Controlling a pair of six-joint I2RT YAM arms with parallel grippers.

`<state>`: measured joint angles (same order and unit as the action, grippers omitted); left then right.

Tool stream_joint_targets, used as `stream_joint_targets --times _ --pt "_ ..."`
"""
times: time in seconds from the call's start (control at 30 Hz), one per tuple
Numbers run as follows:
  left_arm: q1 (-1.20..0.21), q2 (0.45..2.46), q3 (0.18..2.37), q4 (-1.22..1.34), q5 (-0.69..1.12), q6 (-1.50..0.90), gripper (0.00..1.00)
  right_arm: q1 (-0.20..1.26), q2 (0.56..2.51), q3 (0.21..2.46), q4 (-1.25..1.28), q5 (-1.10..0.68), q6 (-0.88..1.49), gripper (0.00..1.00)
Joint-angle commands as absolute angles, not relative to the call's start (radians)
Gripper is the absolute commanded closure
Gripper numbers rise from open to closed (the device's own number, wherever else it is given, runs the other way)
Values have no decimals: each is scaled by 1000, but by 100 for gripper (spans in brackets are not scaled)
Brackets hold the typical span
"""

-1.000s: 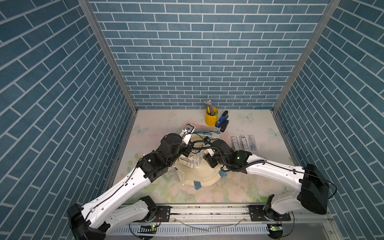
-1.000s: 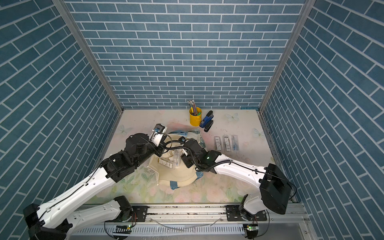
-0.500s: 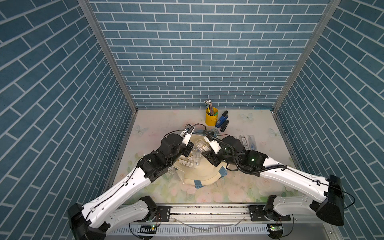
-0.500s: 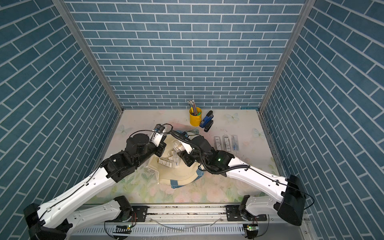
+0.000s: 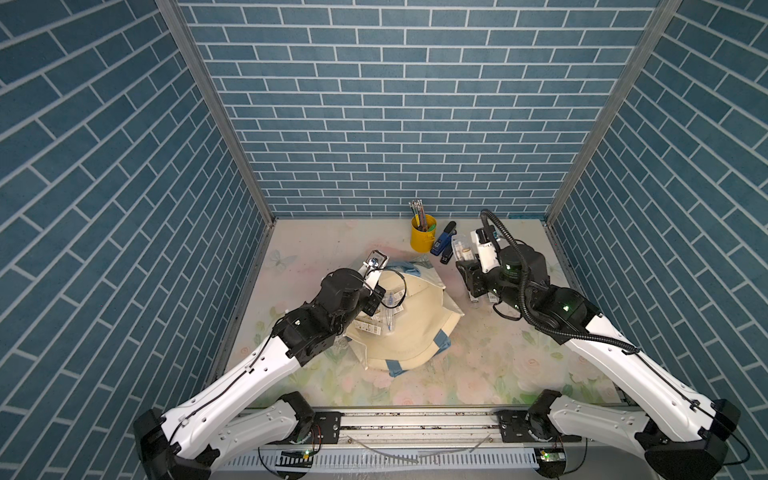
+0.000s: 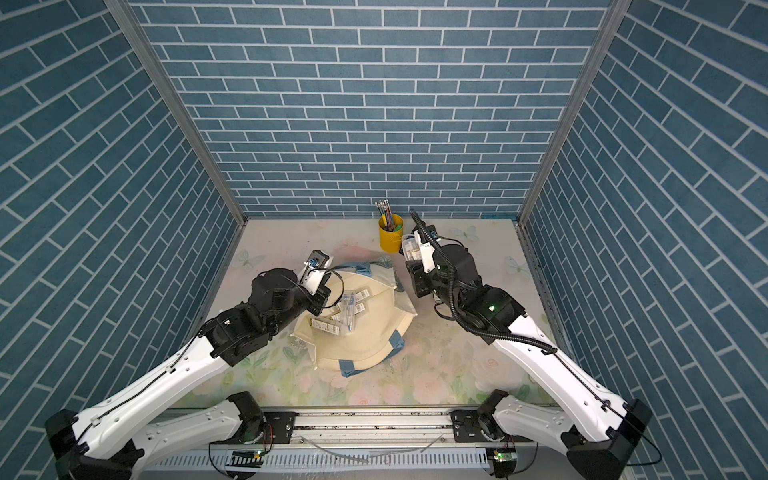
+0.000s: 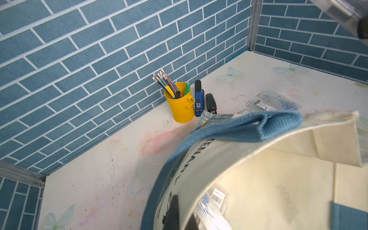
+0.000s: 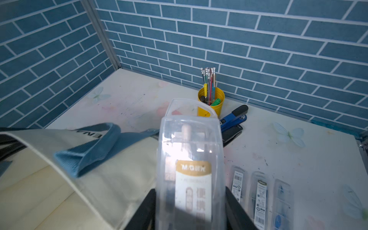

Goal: Take out the compass set from the canvas bag
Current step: Pick up the compass set from the canvas bag, then place the compass set at the center of the board.

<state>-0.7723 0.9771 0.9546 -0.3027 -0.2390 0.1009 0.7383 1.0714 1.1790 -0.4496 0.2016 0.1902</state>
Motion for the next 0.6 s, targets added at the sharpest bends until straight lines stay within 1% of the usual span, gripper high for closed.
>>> stream_joint_targets --times 0.0,0.13,0.27,0.37,0.57 --pt "-760 953 962 -274 -230 112 100 681 1062 1147 -429 161 255 84" --pt "-756 948 960 -278 -228 116 100 583 1109 1076 -390 119 309 85" --pt "-753 945 956 -278 -222 117 100 498 1217 1000 -305 62 383 85" --pt "-752 945 953 -275 -218 116 100 480 1337 989 -261 54 400 85" --pt "-752 939 948 -275 -219 121 100 481 1542 1025 -249 95 407 84"
